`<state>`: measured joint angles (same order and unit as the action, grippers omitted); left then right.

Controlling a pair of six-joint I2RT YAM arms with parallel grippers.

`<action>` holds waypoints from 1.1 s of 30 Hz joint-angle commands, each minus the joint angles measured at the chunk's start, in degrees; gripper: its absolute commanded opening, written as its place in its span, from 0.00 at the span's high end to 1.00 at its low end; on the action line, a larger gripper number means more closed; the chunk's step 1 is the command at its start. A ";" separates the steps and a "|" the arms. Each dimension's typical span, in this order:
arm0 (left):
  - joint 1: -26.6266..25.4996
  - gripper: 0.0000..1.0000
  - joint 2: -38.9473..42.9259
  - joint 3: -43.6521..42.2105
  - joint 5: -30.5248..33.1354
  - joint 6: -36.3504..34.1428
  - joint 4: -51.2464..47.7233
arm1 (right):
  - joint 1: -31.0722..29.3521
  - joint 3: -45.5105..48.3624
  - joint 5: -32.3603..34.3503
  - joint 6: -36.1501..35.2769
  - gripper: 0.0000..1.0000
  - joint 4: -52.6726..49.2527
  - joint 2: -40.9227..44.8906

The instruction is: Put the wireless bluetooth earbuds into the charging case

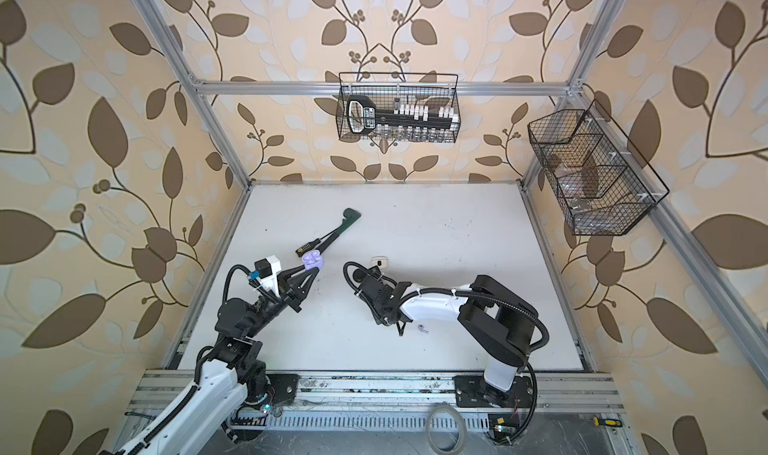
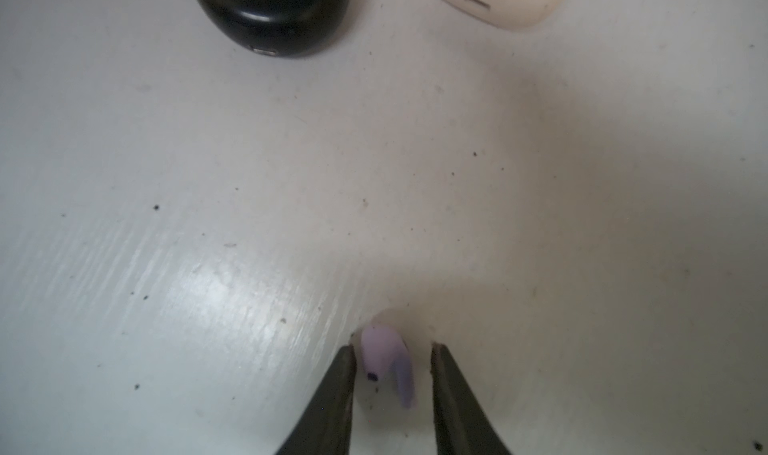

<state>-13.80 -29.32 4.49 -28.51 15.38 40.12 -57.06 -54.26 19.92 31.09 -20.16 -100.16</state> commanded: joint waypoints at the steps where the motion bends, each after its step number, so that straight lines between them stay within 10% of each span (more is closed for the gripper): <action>1: 0.18 1.00 0.58 -0.01 -1.02 -0.30 2.60 | 0.97 1.00 0.19 0.71 0.70 -2.76 -2.78; 33: -0.64 1.00 -6.66 1.97 -5.64 0.36 5.06 | 0.40 3.86 0.75 7.22 0.84 -3.73 -1.71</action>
<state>-13.91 -33.91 4.51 -31.14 15.42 41.21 -55.79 -52.93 20.82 36.97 -17.23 -100.03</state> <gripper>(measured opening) 0.208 0.166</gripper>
